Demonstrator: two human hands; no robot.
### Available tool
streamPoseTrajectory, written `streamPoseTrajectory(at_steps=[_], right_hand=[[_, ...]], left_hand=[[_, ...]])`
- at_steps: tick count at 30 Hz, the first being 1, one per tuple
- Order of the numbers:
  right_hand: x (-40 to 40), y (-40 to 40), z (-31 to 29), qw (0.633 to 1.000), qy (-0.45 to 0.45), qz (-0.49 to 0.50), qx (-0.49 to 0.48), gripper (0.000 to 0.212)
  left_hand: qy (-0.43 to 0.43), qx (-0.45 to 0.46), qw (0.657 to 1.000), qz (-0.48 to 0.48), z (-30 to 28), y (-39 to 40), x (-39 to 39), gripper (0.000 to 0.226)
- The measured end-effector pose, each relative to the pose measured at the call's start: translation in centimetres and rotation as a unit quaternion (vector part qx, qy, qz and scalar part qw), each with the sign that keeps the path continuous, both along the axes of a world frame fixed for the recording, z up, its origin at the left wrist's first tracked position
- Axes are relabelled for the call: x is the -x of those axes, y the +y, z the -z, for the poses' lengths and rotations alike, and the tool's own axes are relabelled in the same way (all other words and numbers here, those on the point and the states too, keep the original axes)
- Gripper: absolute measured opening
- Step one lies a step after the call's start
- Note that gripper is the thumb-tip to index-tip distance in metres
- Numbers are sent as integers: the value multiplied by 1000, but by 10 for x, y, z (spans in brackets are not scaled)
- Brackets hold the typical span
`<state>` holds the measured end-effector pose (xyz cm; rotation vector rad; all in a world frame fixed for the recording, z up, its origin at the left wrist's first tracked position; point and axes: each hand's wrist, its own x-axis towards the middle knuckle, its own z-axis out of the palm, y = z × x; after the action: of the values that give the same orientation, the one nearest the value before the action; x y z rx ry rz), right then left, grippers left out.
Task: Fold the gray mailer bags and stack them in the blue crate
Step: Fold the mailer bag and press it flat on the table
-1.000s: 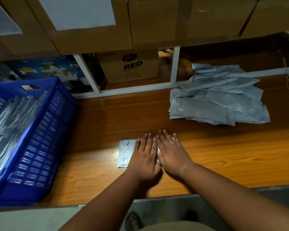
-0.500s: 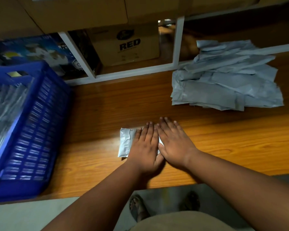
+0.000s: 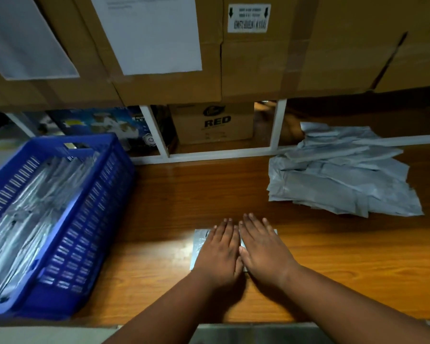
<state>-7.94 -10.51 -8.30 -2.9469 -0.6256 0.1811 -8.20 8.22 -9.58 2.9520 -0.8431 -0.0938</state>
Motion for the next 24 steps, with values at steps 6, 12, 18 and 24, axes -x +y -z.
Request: streamPoseTrajectory(at_steps=[6, 12, 18, 24], right_hand=[[0, 14, 25, 999, 0, 29, 40, 74], [0, 19, 24, 996, 6, 55, 63, 74], [1, 18, 24, 997, 12, 54, 60, 74], [2, 20, 20, 995, 37, 56, 72, 76]], left_hand=[[-2, 9, 1000, 10, 12, 11, -2, 75], [-21, 35, 999, 5, 18, 14, 0, 75], [-22, 54, 998, 5, 24, 15, 0, 76], [5, 50, 999, 0, 24, 16, 1, 76]])
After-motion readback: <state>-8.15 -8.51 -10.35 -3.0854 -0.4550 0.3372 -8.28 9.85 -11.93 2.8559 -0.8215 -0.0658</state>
